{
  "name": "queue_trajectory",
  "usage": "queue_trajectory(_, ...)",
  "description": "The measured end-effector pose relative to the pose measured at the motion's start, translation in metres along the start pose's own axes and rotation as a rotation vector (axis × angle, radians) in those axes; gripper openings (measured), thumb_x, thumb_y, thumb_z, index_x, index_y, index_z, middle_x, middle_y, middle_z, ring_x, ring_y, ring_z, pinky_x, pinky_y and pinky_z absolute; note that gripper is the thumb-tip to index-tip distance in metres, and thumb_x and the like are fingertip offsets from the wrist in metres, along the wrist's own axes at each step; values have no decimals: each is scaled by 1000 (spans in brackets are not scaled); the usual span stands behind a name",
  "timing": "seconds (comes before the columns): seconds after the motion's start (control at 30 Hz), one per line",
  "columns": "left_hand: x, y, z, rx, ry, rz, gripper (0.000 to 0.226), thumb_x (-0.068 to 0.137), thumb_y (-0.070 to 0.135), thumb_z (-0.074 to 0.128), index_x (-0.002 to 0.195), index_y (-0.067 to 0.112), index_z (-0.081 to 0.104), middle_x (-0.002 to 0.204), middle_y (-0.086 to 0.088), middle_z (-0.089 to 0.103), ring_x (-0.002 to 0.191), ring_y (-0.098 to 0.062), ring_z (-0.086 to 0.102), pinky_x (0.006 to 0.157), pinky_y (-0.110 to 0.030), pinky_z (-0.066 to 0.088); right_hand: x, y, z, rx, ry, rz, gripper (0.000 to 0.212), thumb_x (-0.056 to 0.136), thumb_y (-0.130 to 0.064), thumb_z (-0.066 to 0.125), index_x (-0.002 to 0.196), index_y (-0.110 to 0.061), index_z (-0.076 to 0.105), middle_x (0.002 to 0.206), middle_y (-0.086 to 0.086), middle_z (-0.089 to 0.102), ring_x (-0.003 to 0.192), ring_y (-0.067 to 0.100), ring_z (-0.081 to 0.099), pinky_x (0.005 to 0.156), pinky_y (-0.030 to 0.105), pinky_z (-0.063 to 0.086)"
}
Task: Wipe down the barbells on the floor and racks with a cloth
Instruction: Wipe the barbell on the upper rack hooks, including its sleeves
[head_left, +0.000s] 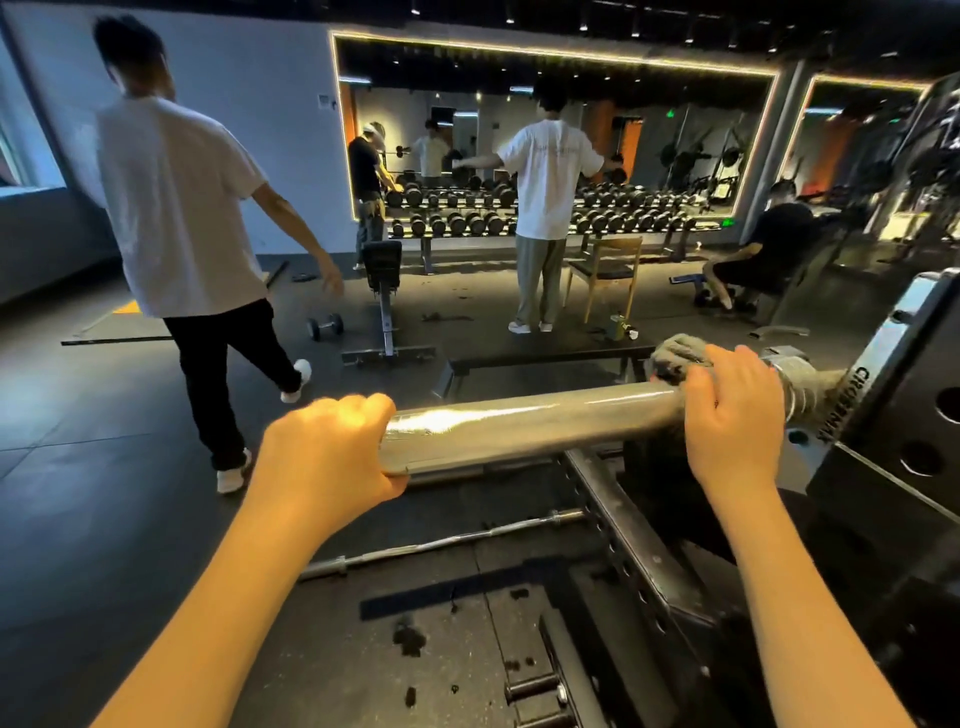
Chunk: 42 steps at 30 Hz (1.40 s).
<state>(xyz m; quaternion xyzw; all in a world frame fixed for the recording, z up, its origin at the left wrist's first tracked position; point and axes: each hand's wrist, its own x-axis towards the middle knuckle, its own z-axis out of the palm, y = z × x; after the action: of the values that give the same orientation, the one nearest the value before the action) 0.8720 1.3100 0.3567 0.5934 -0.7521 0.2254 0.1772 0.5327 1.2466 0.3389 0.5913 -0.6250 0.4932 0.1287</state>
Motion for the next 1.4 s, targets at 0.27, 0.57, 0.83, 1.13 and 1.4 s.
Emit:
queue_trajectory(0.27,-9,5,14,75,202,11,45,49,21,91,80,7,62,68,-10,61,56,-30,56,50,-35,45,-50,-59,9,143,-150,-307,46,96,-34,37,133,-12,54,136,7,55,134,25,41,115,43,26)
queue_trajectory(0.57,-11,12,18,31,304,-2,39,58,22,89,81,7,61,71,-10,60,61,-29,55,58,-36,47,-47,-76,22,170,-106,-171,44,95,-32,36,123,-11,62,126,7,60,126,25,46,111,46,30)
queue_trajectory(0.83,3,-14,-23,-264,-316,-174,86,67,54,78,139,30,39,128,10,52,110,-15,55,87,-33,51,-37,-47,9,111,-74,-48,51,96,-37,33,134,-11,54,140,10,51,136,26,36,114,38,23)
queue_trajectory(1.13,-1,-16,-9,-207,-161,-110,57,70,54,75,117,29,54,106,11,62,93,-12,58,78,-32,53,-53,-74,11,107,-216,-348,48,97,-32,33,135,-12,54,135,6,56,131,21,44,111,36,29)
queue_trajectory(1.4,-10,-16,2,-156,51,-16,50,55,39,88,94,18,65,80,2,65,63,-19,61,50,-27,46,-64,-132,29,178,-164,-295,46,94,-30,33,123,-9,62,120,6,64,117,21,52,107,41,37)
